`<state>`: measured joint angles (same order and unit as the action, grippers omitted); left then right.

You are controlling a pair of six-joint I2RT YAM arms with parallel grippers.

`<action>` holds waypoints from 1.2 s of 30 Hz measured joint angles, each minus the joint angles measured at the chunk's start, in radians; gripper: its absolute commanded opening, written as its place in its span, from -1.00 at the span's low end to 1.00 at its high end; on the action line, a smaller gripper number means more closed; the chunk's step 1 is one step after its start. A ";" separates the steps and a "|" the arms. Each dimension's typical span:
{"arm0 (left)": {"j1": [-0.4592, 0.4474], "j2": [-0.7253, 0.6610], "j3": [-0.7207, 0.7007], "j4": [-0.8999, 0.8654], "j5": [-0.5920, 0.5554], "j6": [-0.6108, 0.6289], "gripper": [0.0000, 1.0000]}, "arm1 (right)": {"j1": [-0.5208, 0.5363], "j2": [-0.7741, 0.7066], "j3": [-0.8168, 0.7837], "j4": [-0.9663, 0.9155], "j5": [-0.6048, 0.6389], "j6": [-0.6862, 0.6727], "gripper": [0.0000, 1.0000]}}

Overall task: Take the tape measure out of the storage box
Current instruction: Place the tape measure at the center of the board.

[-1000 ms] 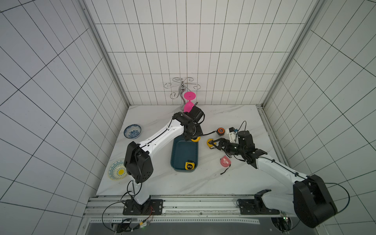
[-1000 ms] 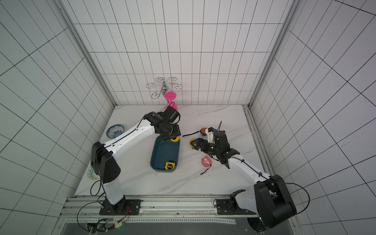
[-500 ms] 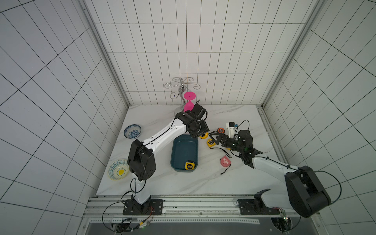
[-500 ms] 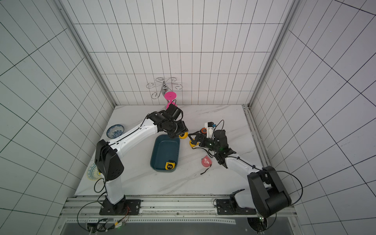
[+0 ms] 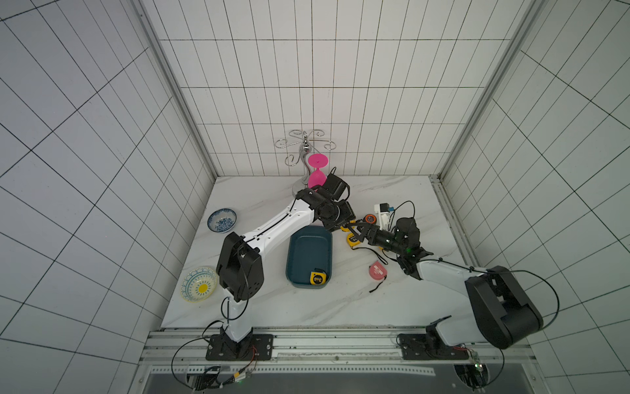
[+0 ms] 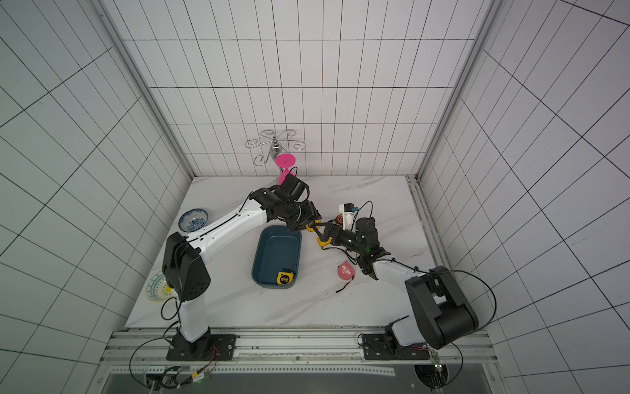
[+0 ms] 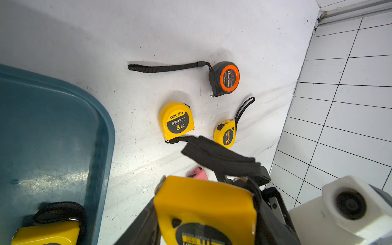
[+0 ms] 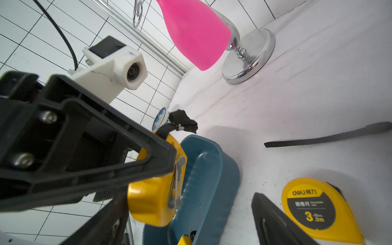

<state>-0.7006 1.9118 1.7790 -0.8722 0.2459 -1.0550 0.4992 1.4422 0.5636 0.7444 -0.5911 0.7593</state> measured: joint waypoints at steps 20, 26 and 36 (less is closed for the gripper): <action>0.002 0.000 -0.050 0.056 0.030 -0.015 -1.00 | 0.014 0.039 0.003 0.078 -0.036 0.003 -0.60; 0.004 -0.001 -0.061 0.065 0.037 -0.019 -0.56 | 0.014 0.039 0.003 0.063 -0.034 -0.004 -0.85; 0.049 -0.072 -0.137 0.056 0.065 0.029 0.89 | -0.001 0.033 0.003 -0.018 -0.059 0.029 -0.93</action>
<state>-0.6514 1.8397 1.6421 -0.8162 0.3111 -1.0256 0.4984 1.4750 0.5663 0.7265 -0.6498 0.7879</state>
